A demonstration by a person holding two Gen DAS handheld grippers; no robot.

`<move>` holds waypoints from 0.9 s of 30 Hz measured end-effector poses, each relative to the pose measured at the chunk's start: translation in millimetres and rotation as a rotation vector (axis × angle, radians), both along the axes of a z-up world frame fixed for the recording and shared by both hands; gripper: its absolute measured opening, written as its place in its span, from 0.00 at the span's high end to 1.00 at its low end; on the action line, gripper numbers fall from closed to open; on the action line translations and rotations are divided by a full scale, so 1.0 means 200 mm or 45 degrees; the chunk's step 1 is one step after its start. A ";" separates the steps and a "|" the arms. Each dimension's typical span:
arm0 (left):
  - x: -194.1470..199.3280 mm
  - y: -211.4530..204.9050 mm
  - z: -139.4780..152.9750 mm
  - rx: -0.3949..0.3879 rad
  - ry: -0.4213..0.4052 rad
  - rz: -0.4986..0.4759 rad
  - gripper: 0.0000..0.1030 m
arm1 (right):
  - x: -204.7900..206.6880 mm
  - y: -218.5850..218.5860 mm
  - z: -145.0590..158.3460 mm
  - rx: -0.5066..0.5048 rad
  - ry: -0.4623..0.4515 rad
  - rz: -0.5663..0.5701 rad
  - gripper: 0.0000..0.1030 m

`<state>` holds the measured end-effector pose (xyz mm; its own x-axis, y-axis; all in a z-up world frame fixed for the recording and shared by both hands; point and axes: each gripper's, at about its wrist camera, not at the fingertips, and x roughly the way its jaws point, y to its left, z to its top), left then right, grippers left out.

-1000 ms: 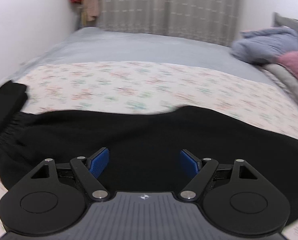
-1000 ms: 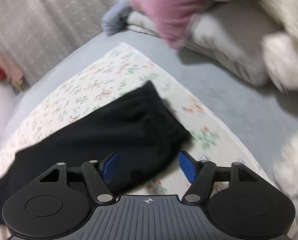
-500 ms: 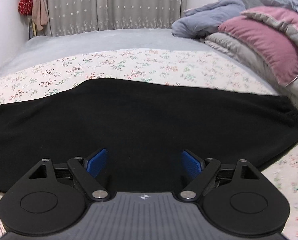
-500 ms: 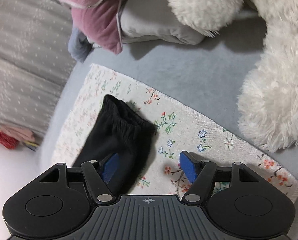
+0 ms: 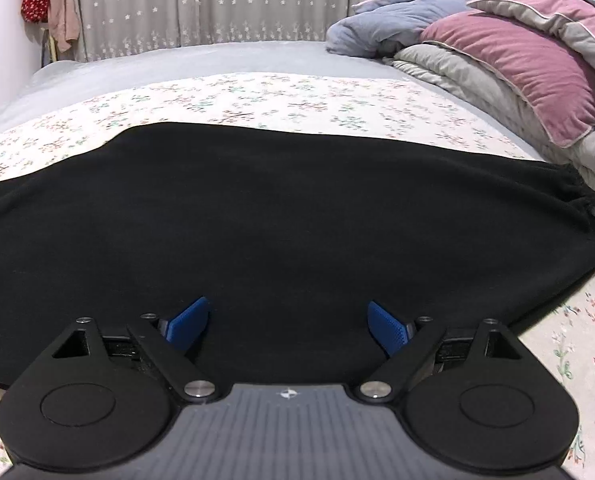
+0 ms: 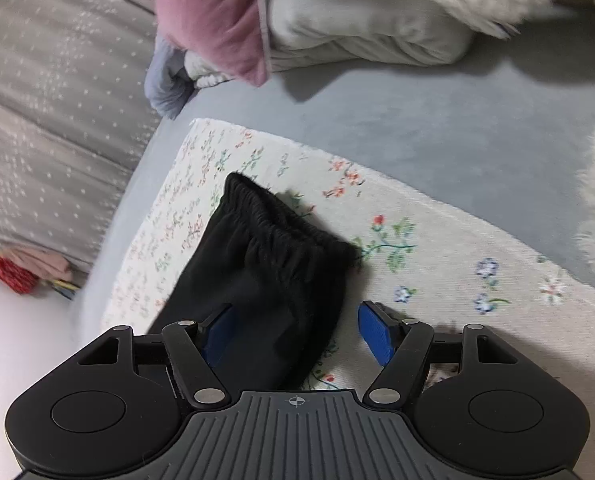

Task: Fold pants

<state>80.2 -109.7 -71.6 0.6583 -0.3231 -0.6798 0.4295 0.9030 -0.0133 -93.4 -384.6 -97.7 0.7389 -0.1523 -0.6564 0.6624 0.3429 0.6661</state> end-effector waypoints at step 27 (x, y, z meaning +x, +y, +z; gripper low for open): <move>0.24 0.50 0.05 -0.656 0.367 0.247 0.05 | 0.54 1.44 0.16 -1.842 0.258 0.846 0.92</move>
<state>127.4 -10.4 -61.8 0.5513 -0.5499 -0.6275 0.1722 0.8109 -0.5593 15.4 -95.7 -66.1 0.8472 -0.4053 -0.3434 0.1788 0.8263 -0.5341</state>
